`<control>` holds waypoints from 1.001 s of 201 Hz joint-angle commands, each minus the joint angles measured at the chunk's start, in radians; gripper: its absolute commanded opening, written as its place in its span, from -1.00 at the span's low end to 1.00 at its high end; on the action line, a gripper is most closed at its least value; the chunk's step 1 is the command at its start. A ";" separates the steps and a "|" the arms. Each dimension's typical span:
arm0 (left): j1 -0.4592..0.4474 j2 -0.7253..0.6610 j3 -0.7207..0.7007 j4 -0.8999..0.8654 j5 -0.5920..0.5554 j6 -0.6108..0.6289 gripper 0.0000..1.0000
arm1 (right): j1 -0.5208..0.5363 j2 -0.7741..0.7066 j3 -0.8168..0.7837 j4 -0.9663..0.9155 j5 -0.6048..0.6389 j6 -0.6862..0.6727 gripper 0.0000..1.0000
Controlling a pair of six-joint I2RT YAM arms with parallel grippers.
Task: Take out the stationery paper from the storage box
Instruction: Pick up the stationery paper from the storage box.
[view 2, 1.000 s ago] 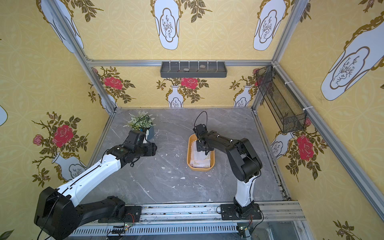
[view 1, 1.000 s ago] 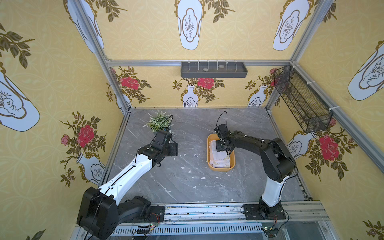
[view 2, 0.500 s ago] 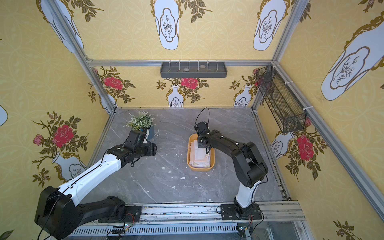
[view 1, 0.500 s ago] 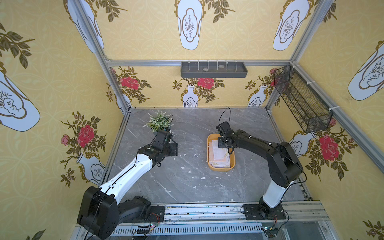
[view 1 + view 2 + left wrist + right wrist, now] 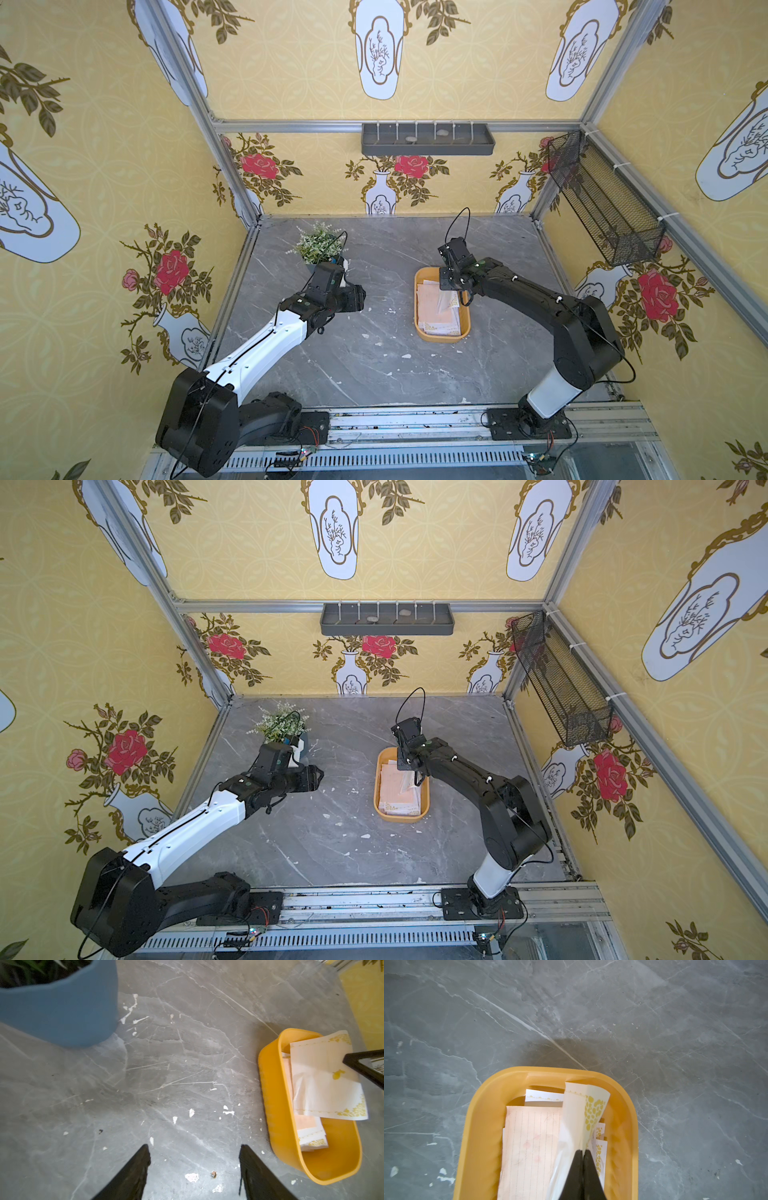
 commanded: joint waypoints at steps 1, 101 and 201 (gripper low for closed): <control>0.001 -0.006 -0.036 0.191 0.149 -0.042 0.46 | 0.002 -0.041 0.004 -0.006 -0.026 0.004 -0.88; 0.085 0.059 -0.087 0.723 0.692 -0.310 0.56 | -0.060 -0.414 -0.073 0.114 -0.418 -0.069 -0.87; 0.014 0.158 -0.053 0.742 0.711 -0.324 0.54 | -0.123 -0.468 -0.124 0.221 -0.651 -0.024 -0.83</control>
